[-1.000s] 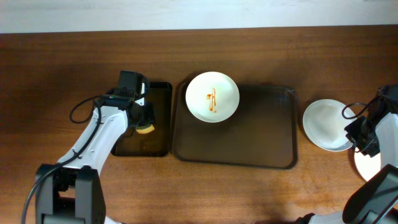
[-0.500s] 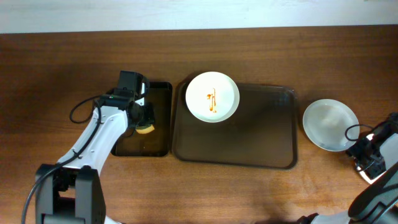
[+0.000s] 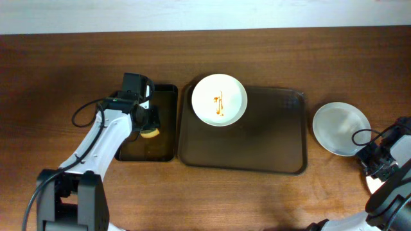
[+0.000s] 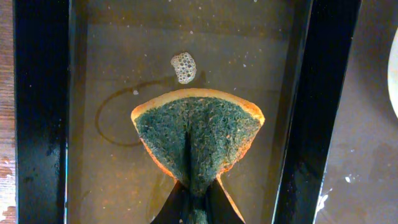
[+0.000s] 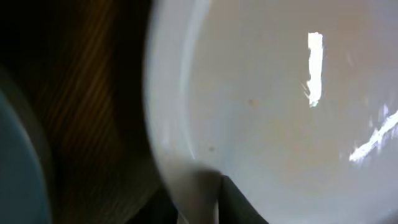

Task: Clean dirty plates on tray and stack at the side
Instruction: 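Stack the held plate onto the plate right of the tray, then move the right gripper to the remaining plate's rim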

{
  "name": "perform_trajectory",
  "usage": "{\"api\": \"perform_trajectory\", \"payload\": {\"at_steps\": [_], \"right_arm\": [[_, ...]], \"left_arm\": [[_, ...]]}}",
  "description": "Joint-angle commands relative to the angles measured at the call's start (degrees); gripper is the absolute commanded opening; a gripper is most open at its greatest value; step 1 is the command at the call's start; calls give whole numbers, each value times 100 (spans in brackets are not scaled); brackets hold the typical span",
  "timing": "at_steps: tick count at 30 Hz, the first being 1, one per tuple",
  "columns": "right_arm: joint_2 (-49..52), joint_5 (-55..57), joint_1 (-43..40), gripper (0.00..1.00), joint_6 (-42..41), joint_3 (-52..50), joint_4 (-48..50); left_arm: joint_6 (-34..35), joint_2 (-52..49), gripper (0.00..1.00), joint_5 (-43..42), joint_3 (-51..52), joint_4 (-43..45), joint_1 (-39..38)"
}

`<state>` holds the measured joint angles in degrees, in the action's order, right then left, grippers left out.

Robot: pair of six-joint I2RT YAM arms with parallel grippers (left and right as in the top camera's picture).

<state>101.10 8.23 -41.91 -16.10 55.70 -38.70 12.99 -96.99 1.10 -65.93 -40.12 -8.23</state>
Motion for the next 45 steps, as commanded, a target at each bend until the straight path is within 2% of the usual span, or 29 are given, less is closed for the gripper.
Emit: {"api": "perform_trajectory", "payload": {"at_steps": [1, 4, 8, 12, 15, 20, 23, 27, 35, 36, 37, 38, 42, 44, 45], "right_arm": [[219, -83, -7, 18, -22, -105, -46], [214, -210, -7, 4, -22, -79, -50], [212, -529, -7, 4, -17, 378, -490], [168, -1300, -7, 4, 310, 1464, -1495], [9, -1722, 92, 4, 581, 2124, -1897], [-70, -1797, 1351, 4, 903, 3075, -2059], [-55, -1047, 2201, 4, 905, 3161, -1740], [-37, -581, 2809, 4, 905, 3158, -1589], [-33, -623, 2839, 5, 903, 2806, -1650], [-33, -623, 2839, 9, 903, 2763, -1650], [-33, -625, 2839, 20, 903, 2732, -1641], [-33, -625, 2839, 26, 903, 2728, -1641], [-33, -824, 2839, 32, 905, 2728, -1681], [-33, -1449, 2839, 49, 907, 2728, -1816], [-33, -1912, 2839, 54, 935, 2728, -1891]], "left_arm": [[-96, -13, 0, 17, 22, -4, 15], [-96, -13, 0, 17, 22, -4, 15], [-96, -13, 0, 20, 22, -4, 15], [-96, -13, 0, 20, 22, -2, 15], [-94, -13, 0, 20, 22, -2, 15], [-94, -13, 0, 17, 22, -7, 15], [-94, -13, 0, 17, 22, -7, 15], [-94, -13, 0, 17, 22, -9, 15], [-94, -13, 0, 17, 22, -9, 15], [-94, -13, 0, 17, 22, -11, 15], [-94, -13, 0, 17, 22, -11, 15], [-94, -13, 0, 17, 22, -11, 15], [-94, -13, 0, 17, 22, -50, 15], [-94, -13, 0, 20, 22, -79, 15], [-94, -13, 0, 20, 22, -92, 15]]}}
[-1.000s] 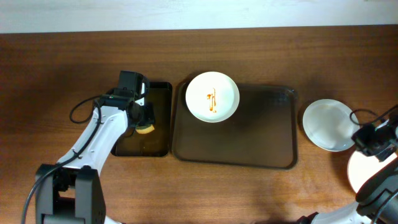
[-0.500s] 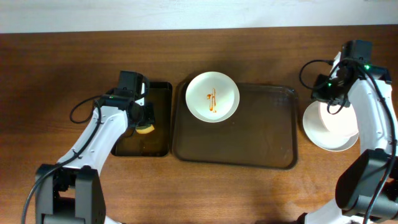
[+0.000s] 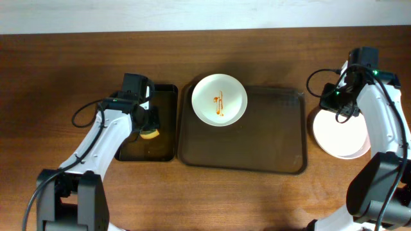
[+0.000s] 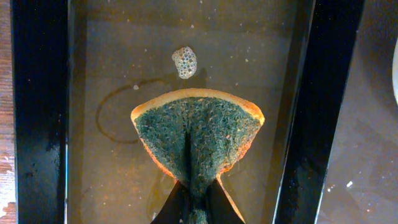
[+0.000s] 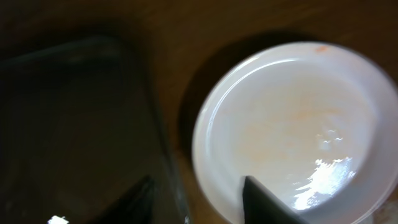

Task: Clean dirty plates on tray and stack at the side
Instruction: 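Move the right gripper to the remaining plate's rim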

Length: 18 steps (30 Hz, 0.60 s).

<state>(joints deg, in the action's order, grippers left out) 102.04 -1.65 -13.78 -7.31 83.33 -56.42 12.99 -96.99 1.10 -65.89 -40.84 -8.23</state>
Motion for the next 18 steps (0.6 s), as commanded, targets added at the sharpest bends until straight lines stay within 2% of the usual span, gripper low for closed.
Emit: {"api": "perform_trajectory", "payload": {"at_steps": [1, 3, 6, 10, 12, 14, 18], "right_arm": [[-129, -1228, 28, 55, 157, -35, -149], [-131, -2155, 50, 54, 415, -17, -308], [-192, -2280, 275, 54, 612, 96, -564], [-409, -2282, 1043, 55, 686, 417, -704], [-409, -2092, 1530, 56, 675, 404, -470], [-284, -1860, 1908, 57, 310, 348, -87], [254, -1864, 2326, 59, 61, 282, 601]], "left_arm": [[-94, -13, 0, 20, 17, -26, 15], [-96, -13, 0, 20, 17, -42, 15], [-96, -13, 0, 20, 17, -39, 15], [-96, -13, 0, 20, 17, -35, 15], [-96, -13, 0, 20, 17, -35, 15], [-94, -13, 0, 20, 17, -35, 15], [-94, -13, 0, 20, 17, -37, 15]]}}
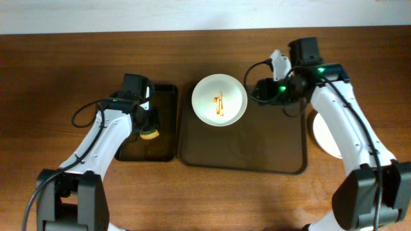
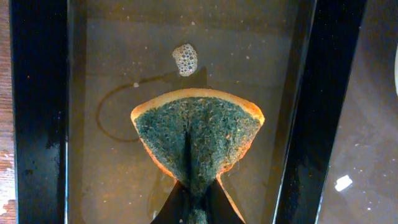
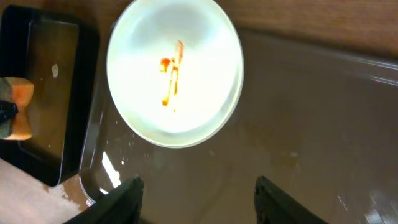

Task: Clean dirty plates on tray and stack at the side
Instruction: 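Move the right gripper to the remaining plate's rim, then grip the remaining plate's rim with the right gripper and tilt it, then grasp the sponge with the left gripper and lift it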

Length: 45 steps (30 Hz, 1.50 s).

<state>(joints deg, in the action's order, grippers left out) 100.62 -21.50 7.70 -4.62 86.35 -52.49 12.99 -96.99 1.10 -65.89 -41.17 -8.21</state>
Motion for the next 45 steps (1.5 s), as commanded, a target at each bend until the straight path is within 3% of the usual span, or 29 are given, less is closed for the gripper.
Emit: {"api": "perform_trajectory", "payload": {"at_steps": [1, 8, 13, 19, 23, 29, 34, 41, 43, 45], "right_arm": [[529, 120, 221, 59, -208, -20, 365], [1563, 413, 280, 53, -691, -20, 1508], [1982, 417, 284, 45, -918, -20, 1602], [2162, 354, 337, 26, -942, -20, 1593], [2159, 352, 426, 4, -942, -20, 1316], [1834, 387, 424, 4, -940, -13, 138], [1749, 765, 428, 4, -938, -26, -922], [1749, 870, 428, 4, -918, -28, -1038], [1749, 870, 428, 4, -916, -28, -1038], [1749, 870, 428, 4, -918, -28, -1038]], "left_arm": [[-94, -13, 0, 17, 17, -4, 13], [-94, -13, 0, 20, 17, -4, 13], [-94, -13, 0, 17, 17, 11, 13], [-94, -13, 0, 20, 17, 13, 13], [-94, -13, 0, 20, 17, 11, 13], [-118, -13, 0, 17, 17, 109, 13], [-1130, -52, 0, -136, 17, 669, 13], [-1357, -1165, 0, -605, 17, 962, 13], [-1394, -1432, 0, -529, 17, 944, 15], [-1329, -1628, 0, 101, 17, 807, 13]]}}
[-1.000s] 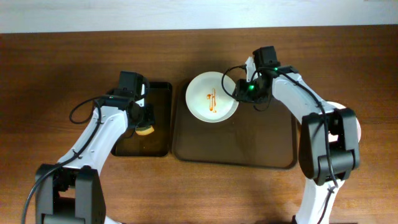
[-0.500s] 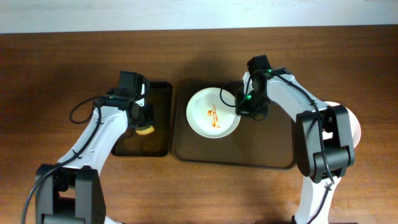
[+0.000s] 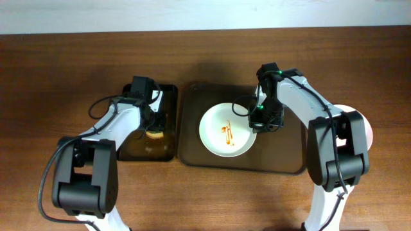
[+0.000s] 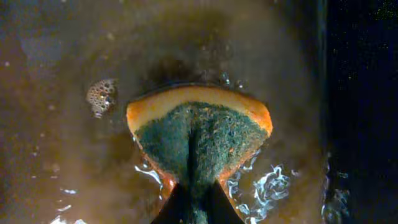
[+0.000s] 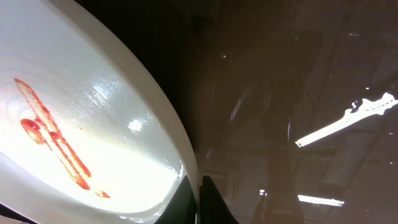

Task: Clean dirty plates on tray and stack at the side
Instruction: 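Grasp the sponge with the left gripper and lift it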

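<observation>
A white plate with red sauce streaks (image 3: 227, 130) lies in the middle of the brown tray (image 3: 282, 160). My right gripper (image 3: 261, 117) is shut on the plate's right rim (image 5: 186, 163). In the black water pan (image 3: 168, 90) left of the tray, my left gripper (image 4: 198, 199) is shut on a green and orange sponge (image 4: 199, 134), which is dipped in foamy water. A second white plate (image 3: 365, 131) shows at the right edge of the table, mostly hidden behind my right arm.
A cluster of foam bubbles (image 4: 101, 96) floats left of the sponge. The pan's dark right wall (image 4: 360, 112) stands close beside the sponge. The wooden table (image 3: 64, 70) stretches out on both sides.
My right gripper, open above the tray then, is now shut on the dirty plate's rim. The plate has moved from the tray's far left corner toward its middle. The sponge is now down in the water.
First my right gripper was at the clean plate on the right of the table, while my left held the sponge over the pan. Then the right arm was open above that plate, then over the tray beside the dirty plate. Now it grips that plate.
</observation>
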{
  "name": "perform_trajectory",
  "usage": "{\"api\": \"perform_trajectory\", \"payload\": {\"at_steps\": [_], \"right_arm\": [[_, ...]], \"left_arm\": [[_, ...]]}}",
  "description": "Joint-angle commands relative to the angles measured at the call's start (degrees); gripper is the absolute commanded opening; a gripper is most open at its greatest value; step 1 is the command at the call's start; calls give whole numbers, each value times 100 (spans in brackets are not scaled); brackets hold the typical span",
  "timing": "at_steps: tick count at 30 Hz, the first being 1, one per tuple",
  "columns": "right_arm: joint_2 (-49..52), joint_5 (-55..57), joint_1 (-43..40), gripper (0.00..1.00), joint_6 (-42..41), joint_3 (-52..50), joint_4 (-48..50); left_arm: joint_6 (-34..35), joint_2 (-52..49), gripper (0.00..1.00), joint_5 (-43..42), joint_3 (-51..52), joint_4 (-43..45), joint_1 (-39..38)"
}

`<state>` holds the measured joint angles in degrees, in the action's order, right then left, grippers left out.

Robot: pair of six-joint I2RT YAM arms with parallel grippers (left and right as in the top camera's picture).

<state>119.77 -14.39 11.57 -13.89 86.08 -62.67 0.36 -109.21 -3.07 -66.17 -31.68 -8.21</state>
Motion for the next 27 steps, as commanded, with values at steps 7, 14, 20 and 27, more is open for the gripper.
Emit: {"api": "perform_trajectory", "payload": {"at_steps": [7, 14, 20, 27], "right_arm": [[-166, 160, 42, 4, 11, -2, -20], [-166, 160, 42, 4, 11, -2, -42], [-166, 160, 42, 4, 11, -2, -59], [-166, 160, 42, 4, 9, -2, -11]], "left_arm": [[-450, -328, 0, -894, -63, -511, 13], [-59, -306, 0, -382, -68, -551, 13], [398, 96, 0, 138, -251, -678, 13], [398, 1215, 0, -361, -326, -704, 13]]}}
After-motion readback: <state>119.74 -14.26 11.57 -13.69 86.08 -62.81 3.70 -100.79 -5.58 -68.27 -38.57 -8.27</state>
